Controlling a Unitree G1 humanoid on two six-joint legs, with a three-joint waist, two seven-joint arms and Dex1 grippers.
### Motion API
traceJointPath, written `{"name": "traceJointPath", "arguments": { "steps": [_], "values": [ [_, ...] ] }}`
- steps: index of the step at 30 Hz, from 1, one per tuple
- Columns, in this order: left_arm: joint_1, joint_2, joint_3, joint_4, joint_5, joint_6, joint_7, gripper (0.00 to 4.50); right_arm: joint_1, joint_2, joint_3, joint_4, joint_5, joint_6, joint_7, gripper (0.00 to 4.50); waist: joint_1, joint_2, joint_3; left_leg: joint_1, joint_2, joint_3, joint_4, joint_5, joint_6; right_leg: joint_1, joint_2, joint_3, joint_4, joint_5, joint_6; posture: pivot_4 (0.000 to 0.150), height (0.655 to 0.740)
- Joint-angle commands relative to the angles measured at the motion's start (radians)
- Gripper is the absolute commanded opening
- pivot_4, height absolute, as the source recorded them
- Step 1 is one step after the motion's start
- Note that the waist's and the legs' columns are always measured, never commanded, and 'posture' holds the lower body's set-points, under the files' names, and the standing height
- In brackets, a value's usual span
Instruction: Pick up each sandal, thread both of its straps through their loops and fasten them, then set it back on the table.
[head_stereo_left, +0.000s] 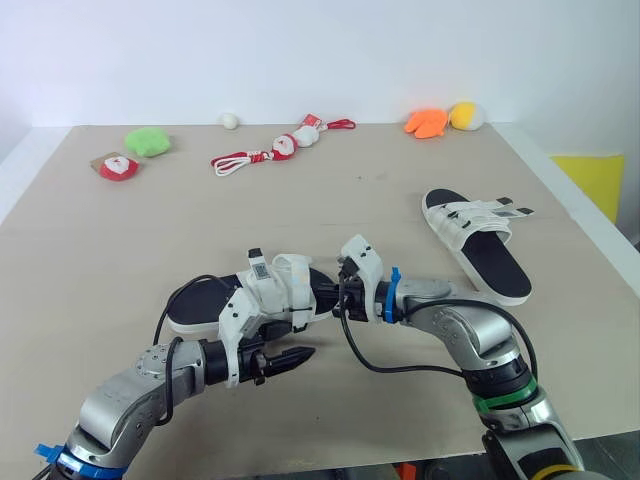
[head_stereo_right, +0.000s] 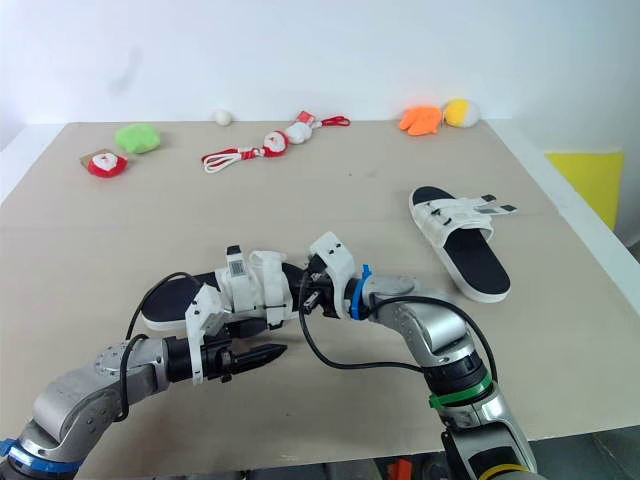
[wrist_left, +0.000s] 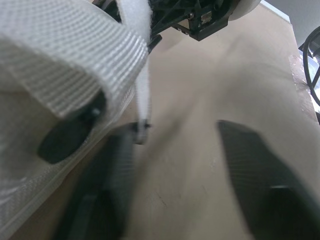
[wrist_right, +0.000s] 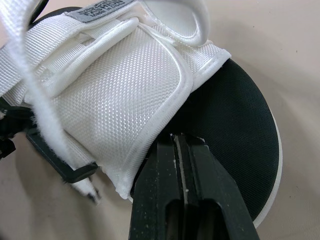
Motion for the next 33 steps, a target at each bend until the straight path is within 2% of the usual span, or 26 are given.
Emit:
{"name": "traceJointPath", "arguments": {
  "steps": [1,2,3,10,12,16,18,27,28,30,33],
  "values": [
    [-0.010,-0.019,-0.002,0.002,0.001,-0.013,-0.005,0.94,0.029,-0.011,0.022,0.038,-0.026,0.038,-0.028,0.00,0.000,0.000,0.000,0.000,0.000,0.000,0.000,0.000,0.000,0.000,0.000,0.000,0.000,0.000,0.000,0.150,0.7400],
    [-0.010,-0.023,-0.001,0.004,0.002,-0.012,-0.006,0.35,0.028,-0.011,0.022,0.039,-0.026,0.038,-0.028,0.00,0.000,0.000,0.000,0.000,0.000,0.000,0.000,0.000,0.000,0.000,0.000,0.000,0.000,0.000,0.000,0.150,0.7400],
    [-0.010,-0.027,0.000,0.006,0.004,-0.011,-0.007,0.07,0.028,-0.011,0.022,0.039,-0.026,0.038,-0.028,0.00,0.000,0.000,0.000,0.000,0.000,0.000,0.000,0.000,0.000,0.000,0.000,0.000,0.000,0.000,0.000,0.150,0.7400],
    [0.017,-0.018,0.010,0.000,-0.008,-0.007,-0.034,0.07,0.025,-0.012,0.024,0.041,-0.026,0.037,-0.028,0.00,0.000,0.000,0.000,0.000,0.000,0.000,0.001,0.000,0.000,0.001,0.000,0.000,0.000,0.001,0.001,0.150,0.7400],
    [0.050,0.012,0.017,-0.021,-0.026,0.008,-0.062,0.07,0.026,-0.013,0.024,0.040,-0.025,0.037,-0.028,0.00,0.000,0.000,0.000,0.000,0.000,0.000,0.001,0.000,0.000,0.001,0.000,0.000,0.000,0.001,0.001,0.150,0.7400],
    [0.178,0.142,0.013,-0.079,-0.049,0.031,-0.161,0.07,0.032,-0.018,0.023,0.035,-0.023,0.040,-0.027,0.00,0.000,0.001,-0.001,0.000,0.001,0.000,-0.001,0.000,0.000,0.000,0.000,0.000,0.000,-0.001,0.001,0.150,0.7400],
    [0.200,0.165,0.012,-0.088,-0.056,0.032,-0.170,0.07,0.031,-0.019,0.023,0.036,-0.023,0.040,-0.026,0.00,0.000,0.003,-0.003,0.001,0.001,0.000,-0.001,-0.001,0.001,-0.001,0.000,0.000,0.000,-0.002,0.001,0.150,0.7400],
    [0.205,0.147,0.035,-0.104,-0.098,0.034,-0.153,0.07,0.025,-0.017,0.028,0.040,-0.022,0.039,-0.023,0.00,0.000,0.004,-0.003,0.002,0.001,0.000,-0.001,-0.001,0.001,-0.001,0.000,0.000,0.000,-0.002,0.000,0.150,0.7400],
    [0.207,0.144,0.043,-0.111,-0.110,0.037,-0.150,0.54,0.026,-0.017,0.028,0.039,-0.022,0.040,-0.023,0.00,0.000,0.004,-0.003,0.002,0.001,0.000,-0.001,-0.001,0.001,-0.001,0.000,0.000,0.000,-0.002,0.000,0.150,0.7400],
    [0.211,0.159,0.047,-0.126,-0.094,0.035,-0.141,1.11,0.029,-0.019,0.028,0.036,-0.022,0.041,-0.024,0.00,0.000,0.003,-0.003,0.001,0.001,0.000,0.000,-0.001,0.001,-0.001,0.000,0.000,0.000,-0.002,0.000,0.150,0.7400],
    [0.253,0.225,0.062,-0.168,-0.019,-0.004,-0.144,2.63,0.033,-0.024,0.025,0.032,-0.022,0.044,-0.026,0.00,0.000,0.003,-0.004,0.002,0.001,0.000,0.000,-0.001,0.001,-0.001,0.000,0.000,0.001,-0.002,0.000,0.150,0.7400]
  ]
}}
